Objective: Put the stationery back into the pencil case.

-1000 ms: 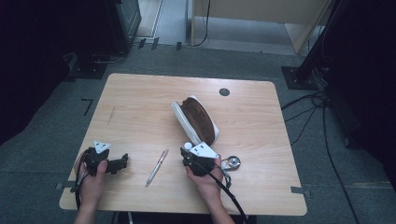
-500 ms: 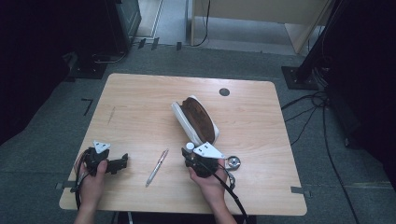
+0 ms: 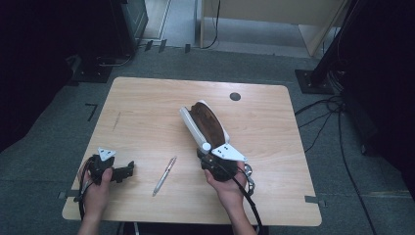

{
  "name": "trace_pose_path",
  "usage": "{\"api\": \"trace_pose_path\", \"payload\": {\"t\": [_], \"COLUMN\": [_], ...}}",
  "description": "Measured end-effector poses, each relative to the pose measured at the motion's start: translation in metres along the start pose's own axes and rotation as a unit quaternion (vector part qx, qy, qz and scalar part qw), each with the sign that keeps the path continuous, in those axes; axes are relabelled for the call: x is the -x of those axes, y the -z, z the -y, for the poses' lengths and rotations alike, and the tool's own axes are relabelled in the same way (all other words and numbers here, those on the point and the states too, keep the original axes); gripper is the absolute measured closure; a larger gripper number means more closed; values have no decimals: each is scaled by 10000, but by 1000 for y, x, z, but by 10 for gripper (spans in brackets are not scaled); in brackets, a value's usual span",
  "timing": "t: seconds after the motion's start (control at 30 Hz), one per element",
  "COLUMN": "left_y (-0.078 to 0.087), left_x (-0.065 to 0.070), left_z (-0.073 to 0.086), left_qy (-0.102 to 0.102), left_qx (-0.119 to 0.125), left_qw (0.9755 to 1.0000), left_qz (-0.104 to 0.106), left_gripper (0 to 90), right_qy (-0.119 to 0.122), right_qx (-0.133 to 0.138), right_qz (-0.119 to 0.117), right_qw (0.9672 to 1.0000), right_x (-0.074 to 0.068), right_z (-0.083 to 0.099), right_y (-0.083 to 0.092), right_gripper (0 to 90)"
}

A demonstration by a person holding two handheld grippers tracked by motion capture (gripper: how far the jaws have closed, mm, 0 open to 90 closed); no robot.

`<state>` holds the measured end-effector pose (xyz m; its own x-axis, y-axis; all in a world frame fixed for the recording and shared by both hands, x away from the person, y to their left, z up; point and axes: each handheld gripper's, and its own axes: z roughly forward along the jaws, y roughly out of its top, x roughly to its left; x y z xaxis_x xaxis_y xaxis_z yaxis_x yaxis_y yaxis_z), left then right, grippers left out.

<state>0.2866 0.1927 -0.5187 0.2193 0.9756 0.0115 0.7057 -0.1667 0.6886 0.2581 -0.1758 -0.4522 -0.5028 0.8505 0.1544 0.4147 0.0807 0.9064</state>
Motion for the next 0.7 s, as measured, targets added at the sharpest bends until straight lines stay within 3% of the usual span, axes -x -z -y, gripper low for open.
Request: {"api": "trace_pose_path", "payload": {"t": [0.37,0.7], "left_y": [0,0], "left_x": [0,0], "left_z": [0,0], "left_qy": [0,2], "left_qx": [0,1], "left_qw": [10000,10000], "left_qz": [1,1], "left_gripper": [18,19], "right_qy": [177,104], "right_qx": [209,363], "right_qz": [109,186], "right_qw": [9996,9991], "right_x": [5,18], "right_z": [-27,-45], "right_y": [16,24], "right_gripper": [657,657]}}
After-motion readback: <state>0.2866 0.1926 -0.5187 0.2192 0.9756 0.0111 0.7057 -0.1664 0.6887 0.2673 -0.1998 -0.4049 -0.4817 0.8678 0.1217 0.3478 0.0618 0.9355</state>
